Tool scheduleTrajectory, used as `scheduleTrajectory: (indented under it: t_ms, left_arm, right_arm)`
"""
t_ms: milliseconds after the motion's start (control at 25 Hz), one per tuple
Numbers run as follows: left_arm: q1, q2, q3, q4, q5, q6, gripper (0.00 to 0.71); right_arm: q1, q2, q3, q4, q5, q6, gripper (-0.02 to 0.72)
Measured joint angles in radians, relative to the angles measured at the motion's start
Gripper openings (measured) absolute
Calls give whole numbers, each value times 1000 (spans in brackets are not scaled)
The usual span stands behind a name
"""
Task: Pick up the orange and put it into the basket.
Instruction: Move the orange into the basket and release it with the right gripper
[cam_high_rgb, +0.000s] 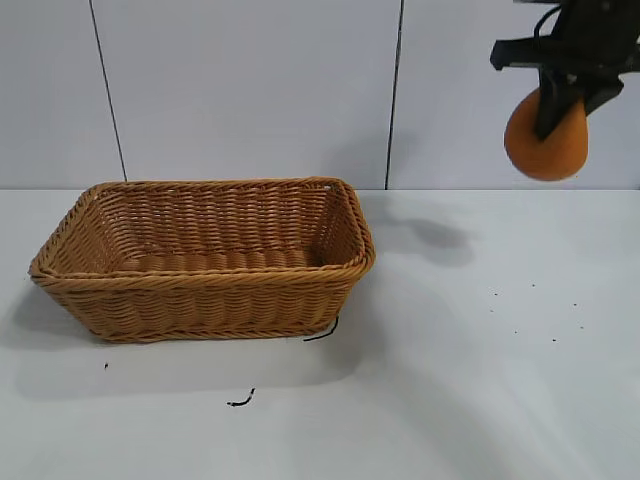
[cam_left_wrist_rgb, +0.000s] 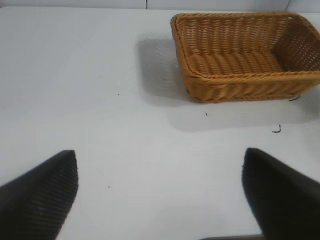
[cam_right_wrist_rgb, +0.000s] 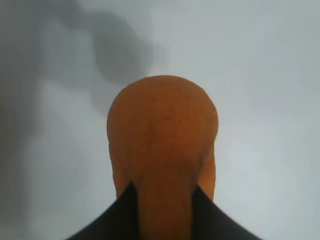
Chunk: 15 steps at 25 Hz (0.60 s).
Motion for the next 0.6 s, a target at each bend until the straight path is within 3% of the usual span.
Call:
scheduleTrajectory:
  t_ms: [160, 600]
  left_arm:
    - [0, 0, 0, 0, 0, 0, 639]
    - [0, 0, 0, 0, 0, 0, 639]
  right_arm:
    - [42, 0, -52, -3, 15, 0, 79]
    - [372, 13, -80, 1, -42, 5, 79]
